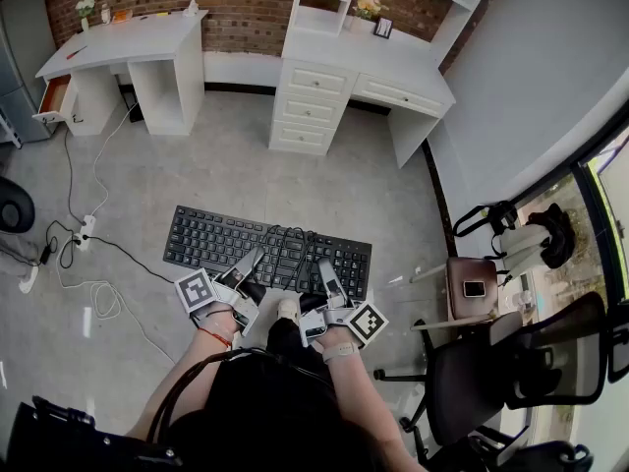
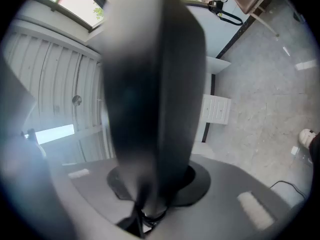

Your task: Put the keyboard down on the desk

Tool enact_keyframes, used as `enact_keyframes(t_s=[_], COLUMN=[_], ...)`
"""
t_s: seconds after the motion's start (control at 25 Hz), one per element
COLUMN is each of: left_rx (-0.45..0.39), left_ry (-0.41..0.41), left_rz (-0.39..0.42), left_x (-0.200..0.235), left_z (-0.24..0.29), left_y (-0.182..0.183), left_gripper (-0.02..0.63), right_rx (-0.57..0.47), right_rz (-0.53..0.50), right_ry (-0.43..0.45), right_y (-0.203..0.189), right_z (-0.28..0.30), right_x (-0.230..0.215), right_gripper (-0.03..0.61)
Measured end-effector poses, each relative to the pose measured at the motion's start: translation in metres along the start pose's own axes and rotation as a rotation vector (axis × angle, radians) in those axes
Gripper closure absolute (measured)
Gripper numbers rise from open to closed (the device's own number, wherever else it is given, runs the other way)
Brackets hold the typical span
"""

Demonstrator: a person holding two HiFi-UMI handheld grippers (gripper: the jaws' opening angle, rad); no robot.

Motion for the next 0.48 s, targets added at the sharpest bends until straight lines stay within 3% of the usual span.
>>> enact_keyframes(t_s=[0.48], left_rx=[0.010], left_ry=[0.032], left_rz=[-0.012], left_x=[0.019], left_z=[0.064], left_y=[0.002], left_gripper=[0.568], right_rx=[-0.005], right_rz=[0.008], right_ry=[-0.028], right_y=[0.038], right_z=[0.047], right_x=[-0.027], right_gripper=[0.503])
Point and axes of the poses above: the fingertips, and each gripper's own axes: z forward along the fingers, x to its left, y out of its top, the point moved 2 cm from there along -z, backward along the fingers, and after that the axes turned 9 degrees about -x, right-handed, at the moved point
